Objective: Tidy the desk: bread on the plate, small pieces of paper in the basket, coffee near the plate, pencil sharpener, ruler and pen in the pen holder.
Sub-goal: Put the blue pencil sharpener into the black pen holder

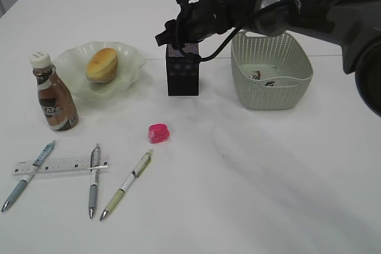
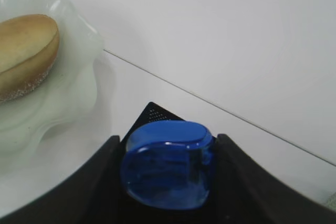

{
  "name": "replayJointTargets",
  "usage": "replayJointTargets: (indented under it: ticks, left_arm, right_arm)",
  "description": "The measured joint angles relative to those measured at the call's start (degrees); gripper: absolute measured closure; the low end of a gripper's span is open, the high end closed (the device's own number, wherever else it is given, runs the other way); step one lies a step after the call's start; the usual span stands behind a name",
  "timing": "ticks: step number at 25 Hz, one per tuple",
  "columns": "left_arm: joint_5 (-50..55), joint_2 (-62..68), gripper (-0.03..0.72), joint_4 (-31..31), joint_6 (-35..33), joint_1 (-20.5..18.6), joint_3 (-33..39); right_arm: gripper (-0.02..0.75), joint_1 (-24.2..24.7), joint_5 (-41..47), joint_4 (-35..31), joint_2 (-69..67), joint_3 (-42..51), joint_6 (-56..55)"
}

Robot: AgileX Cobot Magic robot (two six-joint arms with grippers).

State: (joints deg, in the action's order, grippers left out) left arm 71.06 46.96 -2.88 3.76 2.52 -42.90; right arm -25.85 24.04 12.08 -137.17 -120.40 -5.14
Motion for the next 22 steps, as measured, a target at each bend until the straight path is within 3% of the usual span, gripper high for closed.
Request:
replayJointTargets:
  ticks: [5, 15, 22]
  left_arm:
    - [0.0, 0.0, 0.345, 0.0, 0.0, 0.0, 0.0]
    - [0.0, 0.0, 0.345, 0.0, 0.0, 0.0, 0.0]
    - [0.0, 0.0, 0.345, 0.0, 0.0, 0.0, 0.0]
  right_arm:
    - [0.274, 0.0, -0.6, -0.1, 0.0, 0.0, 0.0]
    - [0.267, 0.0, 0.0, -0.9, 0.0, 0.0, -0.1]
    - [0.267, 0.0, 12.7, -3.2, 0.0, -6.6, -0.1]
